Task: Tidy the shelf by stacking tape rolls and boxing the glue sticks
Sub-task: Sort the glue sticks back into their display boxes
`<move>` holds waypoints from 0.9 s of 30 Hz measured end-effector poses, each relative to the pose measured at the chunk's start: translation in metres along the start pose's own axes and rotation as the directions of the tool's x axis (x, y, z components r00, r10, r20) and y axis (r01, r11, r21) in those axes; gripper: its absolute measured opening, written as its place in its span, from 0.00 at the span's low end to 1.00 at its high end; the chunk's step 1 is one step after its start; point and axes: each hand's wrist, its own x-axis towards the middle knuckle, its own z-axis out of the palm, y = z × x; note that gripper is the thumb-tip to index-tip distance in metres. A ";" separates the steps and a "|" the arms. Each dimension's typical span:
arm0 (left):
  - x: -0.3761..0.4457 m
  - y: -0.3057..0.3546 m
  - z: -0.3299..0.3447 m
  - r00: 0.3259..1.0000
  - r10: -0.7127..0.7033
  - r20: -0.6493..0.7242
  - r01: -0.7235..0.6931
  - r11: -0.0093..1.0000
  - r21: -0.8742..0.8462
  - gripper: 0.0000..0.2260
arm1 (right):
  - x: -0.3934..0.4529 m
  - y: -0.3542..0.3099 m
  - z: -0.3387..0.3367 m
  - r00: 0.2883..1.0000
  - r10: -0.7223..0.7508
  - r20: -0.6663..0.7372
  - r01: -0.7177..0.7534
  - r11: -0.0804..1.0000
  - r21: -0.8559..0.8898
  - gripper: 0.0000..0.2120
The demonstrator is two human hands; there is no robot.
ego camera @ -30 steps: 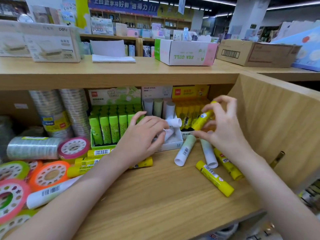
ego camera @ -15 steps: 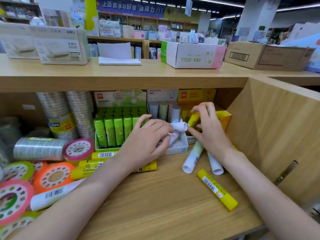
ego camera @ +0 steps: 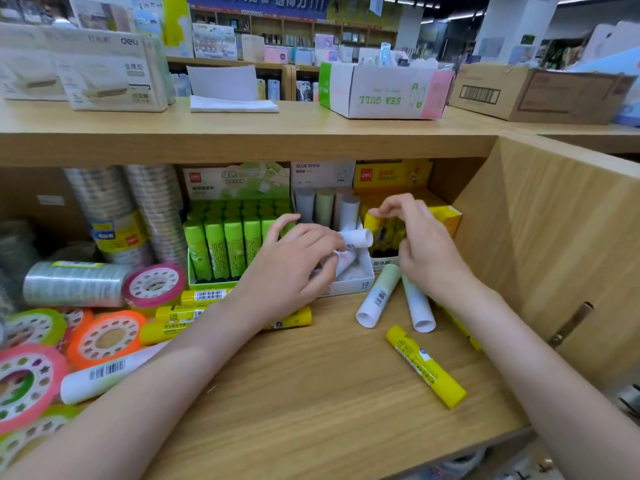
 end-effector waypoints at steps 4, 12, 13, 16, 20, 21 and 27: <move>-0.001 0.001 -0.001 1.000 -0.004 -0.005 0.004 1.000 0.003 0.13 | 0.001 -0.004 -0.011 0.991 0.008 0.131 -0.008 1.000 0.000 0.33; -0.001 0.001 -0.001 1.000 -0.001 0.004 0.001 1.000 0.010 0.13 | -0.054 -0.028 -0.067 0.914 -0.030 0.405 0.015 0.999 0.041 0.10; -0.001 0.001 -0.001 1.000 0.000 0.000 0.001 1.000 0.009 0.13 | -0.062 -0.031 -0.064 0.862 0.007 0.508 -0.002 1.000 -0.012 0.14; 0.000 0.001 0.000 1.000 -0.002 -0.016 0.002 1.000 0.002 0.13 | -0.076 -0.032 -0.046 0.824 0.060 0.564 0.028 0.989 -0.146 0.21; -0.001 0.000 0.001 1.000 -0.001 -0.020 0.002 1.000 0.006 0.13 | -0.081 -0.030 -0.046 0.842 0.061 0.537 -0.013 0.996 -0.093 0.19; -0.001 0.000 0.001 1.000 0.000 -0.016 0.000 1.000 0.010 0.13 | -0.079 -0.029 -0.049 0.856 0.053 0.515 -0.042 0.999 -0.033 0.18; -0.001 0.001 0.000 1.000 -0.002 -0.015 0.003 1.000 0.007 0.13 | -0.070 -0.025 -0.053 0.938 0.039 0.344 -0.235 0.801 0.551 0.17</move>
